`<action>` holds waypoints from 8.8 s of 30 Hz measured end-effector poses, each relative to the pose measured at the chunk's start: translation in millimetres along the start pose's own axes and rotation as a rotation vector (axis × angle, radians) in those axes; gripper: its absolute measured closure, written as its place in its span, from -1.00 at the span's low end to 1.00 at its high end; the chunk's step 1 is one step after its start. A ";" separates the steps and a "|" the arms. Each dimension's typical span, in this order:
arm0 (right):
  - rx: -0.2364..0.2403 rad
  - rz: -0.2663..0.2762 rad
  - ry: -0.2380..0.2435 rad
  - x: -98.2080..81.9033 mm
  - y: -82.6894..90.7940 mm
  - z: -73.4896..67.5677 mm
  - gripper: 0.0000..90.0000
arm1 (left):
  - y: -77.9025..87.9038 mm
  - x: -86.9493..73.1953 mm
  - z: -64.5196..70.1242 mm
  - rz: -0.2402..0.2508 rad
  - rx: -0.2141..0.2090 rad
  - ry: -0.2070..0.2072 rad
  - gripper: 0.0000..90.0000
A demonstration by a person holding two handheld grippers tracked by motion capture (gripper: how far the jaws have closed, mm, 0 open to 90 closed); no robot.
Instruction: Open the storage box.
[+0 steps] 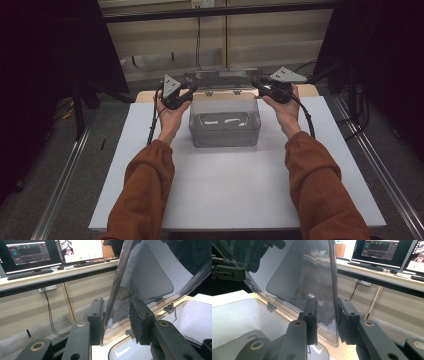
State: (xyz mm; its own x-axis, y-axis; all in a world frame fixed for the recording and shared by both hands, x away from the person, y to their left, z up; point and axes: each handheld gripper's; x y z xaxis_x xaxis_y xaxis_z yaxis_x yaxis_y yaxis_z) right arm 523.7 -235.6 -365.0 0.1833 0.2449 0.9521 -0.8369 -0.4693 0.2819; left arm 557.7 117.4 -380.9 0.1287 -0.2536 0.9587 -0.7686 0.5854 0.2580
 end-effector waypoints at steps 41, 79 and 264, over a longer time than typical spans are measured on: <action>-0.016 -0.079 -0.030 -28.3 -42.5 13.6 0.46 | -14.4 2.5 -11.6 -0.025 0.016 -0.012 0.57; 0.020 -0.106 -0.083 -26.6 -49.4 23.6 0.65 | -41.7 -12.2 -25.7 -0.135 -0.048 0.189 0.56; -0.103 -0.073 -0.170 -36.5 46.2 -35.7 -0.94 | 80.3 -27.8 26.2 -0.076 -0.024 0.203 -0.95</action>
State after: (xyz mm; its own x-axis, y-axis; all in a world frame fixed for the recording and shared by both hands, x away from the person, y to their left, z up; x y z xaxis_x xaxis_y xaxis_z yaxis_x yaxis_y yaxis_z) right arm 460.0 -236.0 -391.0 0.3221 0.1246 0.9385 -0.8649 -0.3643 0.3452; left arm 476.1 151.3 -390.0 0.3117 -0.1387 0.9400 -0.7367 0.5895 0.3313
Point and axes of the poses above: each handheld gripper's, and its own axes: y roughly backward along the jaws, x roughly out of its top, z roughly to its right, and after that the axes turned 7 degrees about -z, right-handed
